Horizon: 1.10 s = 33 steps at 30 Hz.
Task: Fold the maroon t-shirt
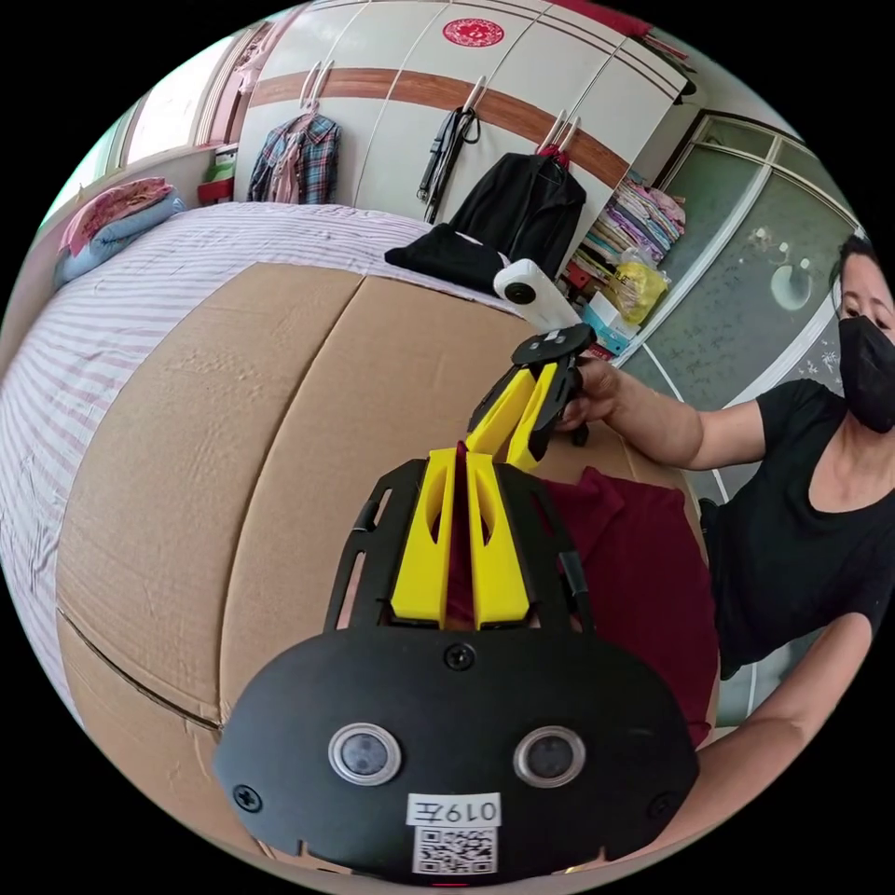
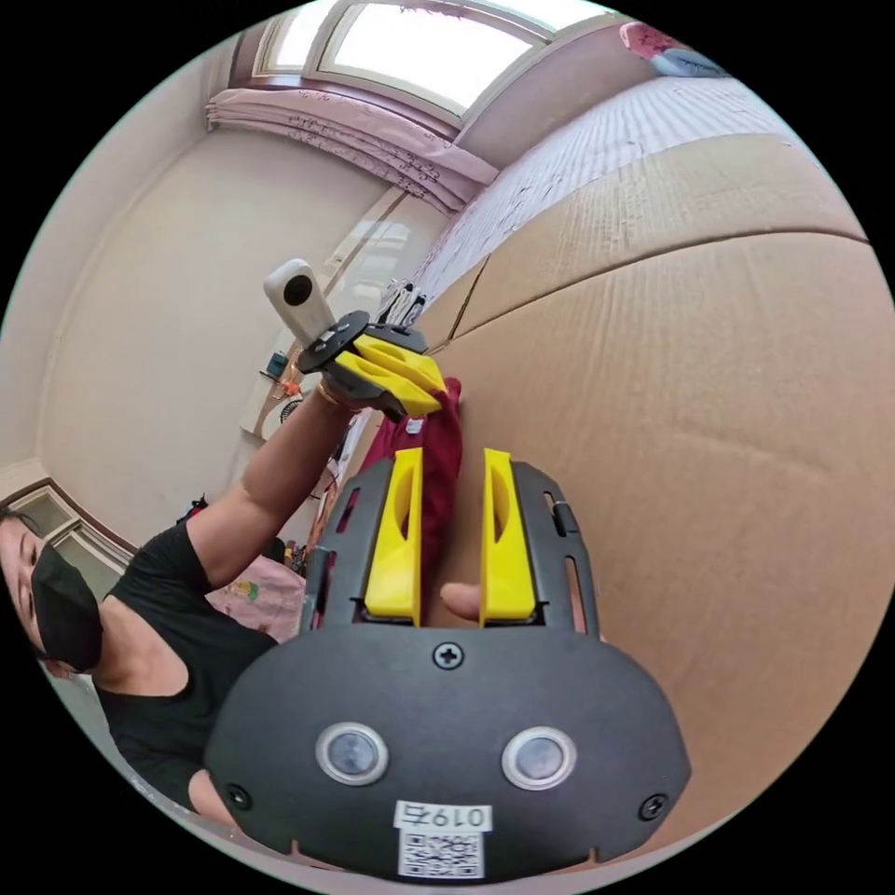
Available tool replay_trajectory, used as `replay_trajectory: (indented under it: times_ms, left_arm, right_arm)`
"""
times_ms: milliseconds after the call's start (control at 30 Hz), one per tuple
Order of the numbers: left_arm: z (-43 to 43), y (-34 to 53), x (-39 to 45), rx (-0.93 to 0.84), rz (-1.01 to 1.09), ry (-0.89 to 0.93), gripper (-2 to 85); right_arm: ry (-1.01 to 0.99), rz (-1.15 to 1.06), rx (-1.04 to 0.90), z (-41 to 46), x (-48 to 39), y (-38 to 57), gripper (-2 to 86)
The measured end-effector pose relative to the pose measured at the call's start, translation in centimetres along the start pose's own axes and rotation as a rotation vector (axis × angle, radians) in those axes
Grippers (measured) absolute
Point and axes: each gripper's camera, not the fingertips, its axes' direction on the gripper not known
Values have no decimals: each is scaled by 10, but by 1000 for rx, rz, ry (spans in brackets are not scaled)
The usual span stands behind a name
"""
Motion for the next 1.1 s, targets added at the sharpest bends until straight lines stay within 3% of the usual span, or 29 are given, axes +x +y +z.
replay_trajectory:
  times_ms: [133,400,633,833,1100]
  left_arm:
    - [-1,5,-10,1,0,3,3]
    - [-1,15,-27,6,-29,-13,4]
    - [15,11,-25,-102,-30,-140,5]
    - [12,13,-22,-72,-28,-118,5]
    - [3,22,-17,-17,-49,-70,7]
  right_arm:
    - [-92,-23,-75,8,14,-20,68]
    - [-91,-32,-25,4,31,-40,11]
    - [244,-67,-101,29,7,-64,27]
    - [75,28,-50,25,36,-74,76]
    - [-62,65,-15,38,59,-78,12]
